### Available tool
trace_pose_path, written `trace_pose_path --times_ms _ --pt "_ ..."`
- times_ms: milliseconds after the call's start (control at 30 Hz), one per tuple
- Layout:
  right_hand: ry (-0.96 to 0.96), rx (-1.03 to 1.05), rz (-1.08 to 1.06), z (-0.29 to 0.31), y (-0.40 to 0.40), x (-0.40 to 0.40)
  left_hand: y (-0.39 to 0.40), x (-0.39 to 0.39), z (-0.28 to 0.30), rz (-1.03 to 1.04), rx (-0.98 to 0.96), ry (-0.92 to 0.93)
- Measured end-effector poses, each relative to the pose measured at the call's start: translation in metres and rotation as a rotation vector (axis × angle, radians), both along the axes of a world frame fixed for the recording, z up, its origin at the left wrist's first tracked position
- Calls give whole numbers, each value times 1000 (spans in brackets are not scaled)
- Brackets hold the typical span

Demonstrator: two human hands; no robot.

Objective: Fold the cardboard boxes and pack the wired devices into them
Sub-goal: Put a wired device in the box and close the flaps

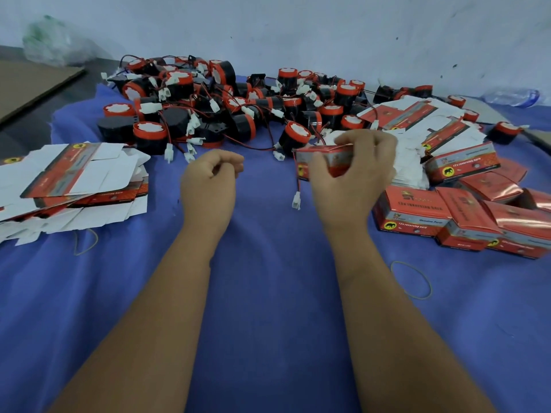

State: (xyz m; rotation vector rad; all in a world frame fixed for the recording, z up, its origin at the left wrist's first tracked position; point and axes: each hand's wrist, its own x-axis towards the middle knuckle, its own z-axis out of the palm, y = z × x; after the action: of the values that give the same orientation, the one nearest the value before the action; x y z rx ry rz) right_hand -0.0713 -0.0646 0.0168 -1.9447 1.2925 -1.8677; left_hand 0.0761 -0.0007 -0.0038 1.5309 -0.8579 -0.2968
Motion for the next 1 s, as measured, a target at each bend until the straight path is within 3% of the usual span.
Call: trace_pose_path --times_ms 167,433,567,733,900,1000 --pt "284 195 -238 6 -8 -15 -2 -1 -2 -71 79 14" --pt "631 283 -190 26 1 -38 -2 -5 0 -130 169 -56" --pt "922 351 -225 21 17 -44 2 -7 1 -170 202 -92" --pt "949 681 -71 12 16 -57 7 -10 0 -178 207 -118" --pt "958 580 162 19 24 -95 10 -32 1 -302 198 -251" --pt "963 573 206 23 31 -127 4 -61 4 -510 145 -300"
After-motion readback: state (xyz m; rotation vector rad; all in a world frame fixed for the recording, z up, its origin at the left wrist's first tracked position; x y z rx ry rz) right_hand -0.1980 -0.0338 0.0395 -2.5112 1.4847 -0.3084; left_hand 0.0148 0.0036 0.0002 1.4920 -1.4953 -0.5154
